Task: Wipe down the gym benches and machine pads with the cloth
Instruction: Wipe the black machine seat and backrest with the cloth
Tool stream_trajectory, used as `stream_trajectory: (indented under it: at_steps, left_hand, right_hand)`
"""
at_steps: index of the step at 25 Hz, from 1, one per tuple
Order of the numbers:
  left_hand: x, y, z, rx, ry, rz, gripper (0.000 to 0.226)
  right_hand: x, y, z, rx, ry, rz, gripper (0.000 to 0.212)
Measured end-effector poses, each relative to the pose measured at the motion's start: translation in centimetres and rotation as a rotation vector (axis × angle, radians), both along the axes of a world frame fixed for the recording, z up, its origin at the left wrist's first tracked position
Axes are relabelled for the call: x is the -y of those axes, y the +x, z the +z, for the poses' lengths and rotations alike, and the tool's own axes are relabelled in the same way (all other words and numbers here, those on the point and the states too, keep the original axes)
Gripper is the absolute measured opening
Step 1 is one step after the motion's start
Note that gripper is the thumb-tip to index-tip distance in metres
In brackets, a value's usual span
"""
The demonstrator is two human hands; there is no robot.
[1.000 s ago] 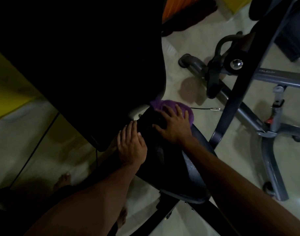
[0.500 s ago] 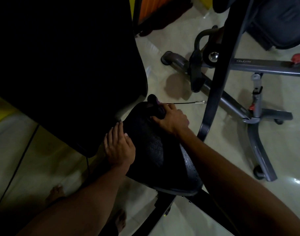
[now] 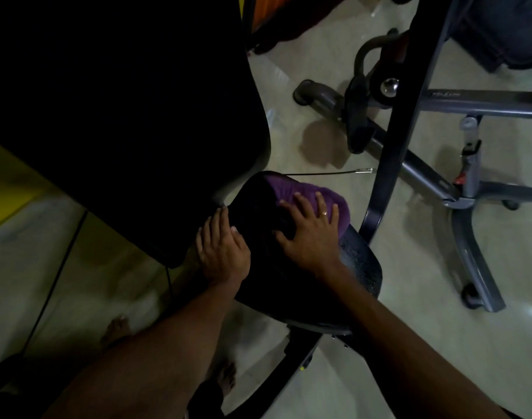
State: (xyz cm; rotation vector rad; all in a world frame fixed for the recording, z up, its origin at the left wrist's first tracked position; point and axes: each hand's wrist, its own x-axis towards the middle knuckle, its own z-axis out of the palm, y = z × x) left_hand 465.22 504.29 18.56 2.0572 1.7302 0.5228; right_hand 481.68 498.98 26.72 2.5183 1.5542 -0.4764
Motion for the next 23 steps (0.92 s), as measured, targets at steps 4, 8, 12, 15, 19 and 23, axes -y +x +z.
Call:
stream_trajectory:
  at_steps: [4, 8, 12, 15, 19, 23]
  left_hand:
    - [0.3, -0.2, 0.0, -0.023, 0.017, -0.045, 0.045]
    - [0.5, 0.1, 0.7, -0.046, -0.037, -0.083, 0.047]
    - [-0.1, 0.2, 1.5, -0.058, -0.006, -0.298, 0.047]
    - [1.3, 1.1, 2.5, -0.022, -0.003, -0.422, 0.051]
    - [4.8, 2.7, 3.6, 0.021, -0.02, -0.497, 0.053]
    - [6.8, 4.8, 4.1, 0.038, -0.005, -0.591, 0.052]
  right_hand:
    - [7.1, 0.1, 1.4, -0.028, 0.054, 0.172, 0.075]
    - [3.9, 2.9, 1.5, -0.023, 0.012, -0.115, 0.077]
    - [0.7, 2.0, 1.5, -0.102, -0.012, -0.222, 0.073]
    - [6.5, -0.3, 2.0, -0.063, 0.048, 0.035, 0.07]
    - [13.6, 0.6, 2.4, -0.067, 0.114, 0.029, 0.073]
    - [9.0, 4.5, 2.4, -0.092, 0.067, -0.335, 0.077]
